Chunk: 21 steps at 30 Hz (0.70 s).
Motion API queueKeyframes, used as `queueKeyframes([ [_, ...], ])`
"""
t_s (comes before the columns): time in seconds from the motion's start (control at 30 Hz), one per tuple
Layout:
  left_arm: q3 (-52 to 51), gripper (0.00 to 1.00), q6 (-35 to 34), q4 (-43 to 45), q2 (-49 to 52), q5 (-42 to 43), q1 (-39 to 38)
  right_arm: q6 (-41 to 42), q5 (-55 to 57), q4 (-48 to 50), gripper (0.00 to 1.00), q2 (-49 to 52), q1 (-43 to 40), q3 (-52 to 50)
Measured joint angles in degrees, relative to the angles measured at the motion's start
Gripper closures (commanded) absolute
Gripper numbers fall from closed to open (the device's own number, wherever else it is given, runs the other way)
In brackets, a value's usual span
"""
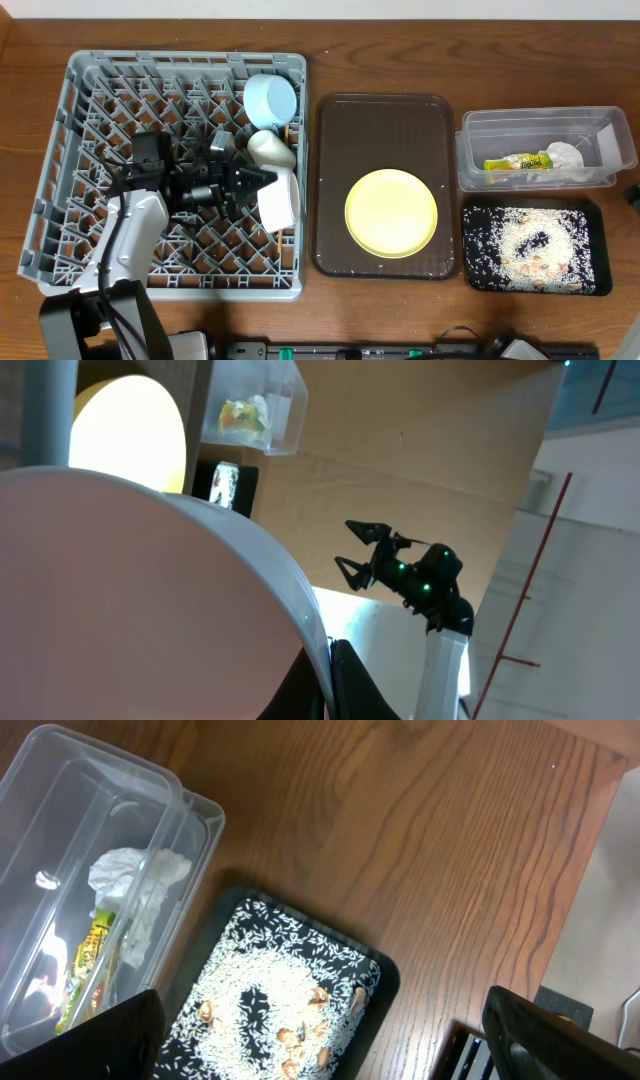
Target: Sort waste into correct bins and load items into the dishwasher rack
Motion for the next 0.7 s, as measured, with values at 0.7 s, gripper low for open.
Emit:
queueKeyframes([
  [0.7,-1.66,0.54,0.83,1.81,0.00,-8.79,0.09,0.00,0.02,0.02,0.01,0.00,0.00,0.00],
])
